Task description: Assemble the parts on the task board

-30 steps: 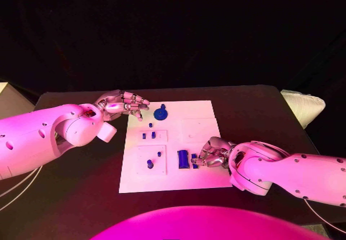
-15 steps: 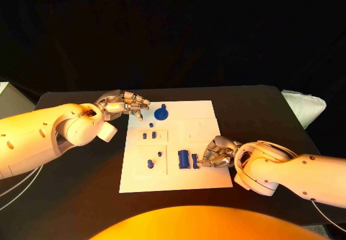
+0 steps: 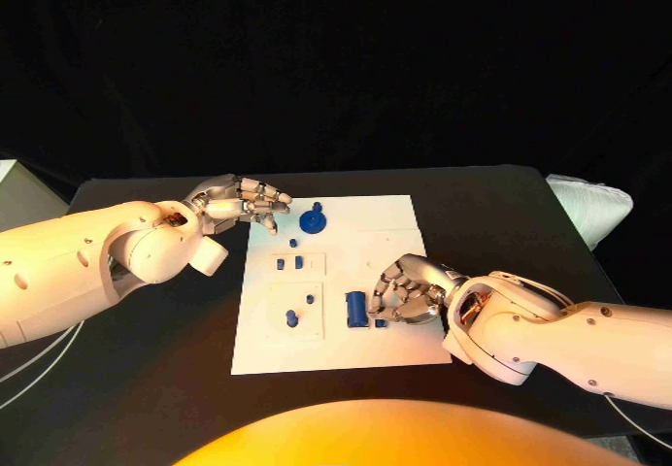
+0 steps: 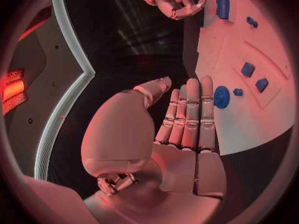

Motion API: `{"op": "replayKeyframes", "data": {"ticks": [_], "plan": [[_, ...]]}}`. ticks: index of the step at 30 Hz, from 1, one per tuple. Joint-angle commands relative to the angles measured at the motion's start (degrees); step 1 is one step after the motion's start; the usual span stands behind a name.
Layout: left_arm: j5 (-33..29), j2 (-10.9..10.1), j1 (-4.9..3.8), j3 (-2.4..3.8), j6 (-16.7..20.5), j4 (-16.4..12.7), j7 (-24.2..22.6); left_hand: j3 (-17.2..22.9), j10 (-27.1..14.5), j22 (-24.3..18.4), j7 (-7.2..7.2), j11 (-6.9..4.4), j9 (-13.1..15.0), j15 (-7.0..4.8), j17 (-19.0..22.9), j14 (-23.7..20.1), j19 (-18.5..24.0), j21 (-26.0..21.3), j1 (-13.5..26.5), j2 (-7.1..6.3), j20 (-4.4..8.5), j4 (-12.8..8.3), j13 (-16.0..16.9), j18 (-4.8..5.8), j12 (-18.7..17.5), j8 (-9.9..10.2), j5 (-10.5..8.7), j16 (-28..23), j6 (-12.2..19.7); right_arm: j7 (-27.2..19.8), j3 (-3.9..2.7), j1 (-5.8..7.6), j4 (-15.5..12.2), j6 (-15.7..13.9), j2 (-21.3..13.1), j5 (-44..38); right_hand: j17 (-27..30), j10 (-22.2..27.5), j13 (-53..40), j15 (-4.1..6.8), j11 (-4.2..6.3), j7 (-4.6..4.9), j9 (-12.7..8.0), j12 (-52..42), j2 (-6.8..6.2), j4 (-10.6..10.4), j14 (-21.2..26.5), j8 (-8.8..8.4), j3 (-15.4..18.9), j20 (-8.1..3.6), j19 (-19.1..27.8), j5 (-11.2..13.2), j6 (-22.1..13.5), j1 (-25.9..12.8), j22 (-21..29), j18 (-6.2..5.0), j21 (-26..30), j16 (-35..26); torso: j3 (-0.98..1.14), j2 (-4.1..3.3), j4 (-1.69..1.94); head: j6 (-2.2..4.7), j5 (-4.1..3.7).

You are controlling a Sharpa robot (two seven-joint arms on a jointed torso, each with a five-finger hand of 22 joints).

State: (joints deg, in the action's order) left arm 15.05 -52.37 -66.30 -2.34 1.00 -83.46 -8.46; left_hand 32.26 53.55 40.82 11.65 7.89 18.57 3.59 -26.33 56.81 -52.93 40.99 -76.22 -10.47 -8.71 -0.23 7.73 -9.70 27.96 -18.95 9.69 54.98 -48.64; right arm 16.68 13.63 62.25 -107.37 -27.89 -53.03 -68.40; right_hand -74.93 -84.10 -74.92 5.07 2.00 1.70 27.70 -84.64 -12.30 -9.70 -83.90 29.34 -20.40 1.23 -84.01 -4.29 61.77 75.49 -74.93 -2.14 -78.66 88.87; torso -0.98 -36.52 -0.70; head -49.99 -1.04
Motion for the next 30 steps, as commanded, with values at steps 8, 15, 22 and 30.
{"op": "replayKeyframes", "data": {"ticks": [8,15,22,30], "plan": [[0.01,0.16,-0.01,0.03,-1.07,-0.14,-0.37,0.0,-0.51,-0.07,0.13,-0.01,-0.06,0.13,0.08,-0.29,0.1,-0.3,-0.09,0.63,-0.3,0.37,-0.08,-0.79,0.24,-0.24,0.22,0.06,0.37,3.73,0.01,-0.5,1.41,0.47,2.46,-9.14,-14.18,-4.94,-13.9,0.68,0.64,-0.53,2.49,-2.78,-0.81,-0.63,-5.89,3.0,1.2,-0.66,-4.34,0.59,-0.3,0.18,-12.87,0.48,-1.64,0.43,-0.09,-0.04,0.07,-0.01,0.06],[0.01,0.11,-0.01,0.03,-1.11,-0.15,-0.34,0.0,-0.51,-0.07,0.13,-0.01,-0.06,0.13,0.08,-0.29,0.1,-0.3,-0.09,0.63,-0.3,0.37,-0.08,-0.79,0.24,-0.24,0.22,0.06,0.37,5.14,0.0,-0.63,1.68,2.12,3.32,-11.79,-15.07,-5.45,-14.52,0.84,0.94,-0.93,3.93,-4.14,-0.97,-0.61,-6.1,4.82,2.19,-0.8,-4.75,0.91,-0.49,1.26,-13.38,0.86,-3.91,1.13,-0.08,-0.01,0.02,-0.01,0.2],[0.01,0.05,-0.01,0.03,-1.1,-0.16,-0.32,0.0,-0.51,-0.07,0.13,-0.01,-0.06,0.13,0.08,-0.29,0.1,-0.3,-0.09,0.63,-0.3,0.37,-0.08,-0.79,0.24,-0.24,0.22,0.06,0.37,5.17,0.0,-0.75,1.64,3.94,3.68,-12.42,-15.07,-5.67,-14.8,0.88,1.05,-1.09,4.52,-4.73,-1.25,-0.34,-6.1,5.67,2.86,-0.83,-4.92,1.33,-0.41,2.21,-13.62,1.04,-4.97,1.13,-0.05,-0.03,-0.02,-0.01,0.29],[0.02,-0.01,-0.01,0.03,-1.09,-0.18,-0.28,0.0,-0.51,-0.07,0.13,-0.01,-0.06,0.13,0.08,-0.29,0.1,-0.3,-0.09,0.63,-0.3,0.37,-0.08,-0.79,0.24,-0.24,0.22,0.06,0.37,5.65,0.0,-0.83,1.75,3.35,3.82,-12.65,-15.07,-5.67,-14.8,0.89,1.05,-1.09,4.66,-4.74,-1.19,-0.51,-6.1,5.87,3.15,-0.85,-4.95,1.33,-0.42,2.17,-13.67,1.08,-5.19,1.13,-0.01,-0.08,0.01,-0.01,0.36]]}}
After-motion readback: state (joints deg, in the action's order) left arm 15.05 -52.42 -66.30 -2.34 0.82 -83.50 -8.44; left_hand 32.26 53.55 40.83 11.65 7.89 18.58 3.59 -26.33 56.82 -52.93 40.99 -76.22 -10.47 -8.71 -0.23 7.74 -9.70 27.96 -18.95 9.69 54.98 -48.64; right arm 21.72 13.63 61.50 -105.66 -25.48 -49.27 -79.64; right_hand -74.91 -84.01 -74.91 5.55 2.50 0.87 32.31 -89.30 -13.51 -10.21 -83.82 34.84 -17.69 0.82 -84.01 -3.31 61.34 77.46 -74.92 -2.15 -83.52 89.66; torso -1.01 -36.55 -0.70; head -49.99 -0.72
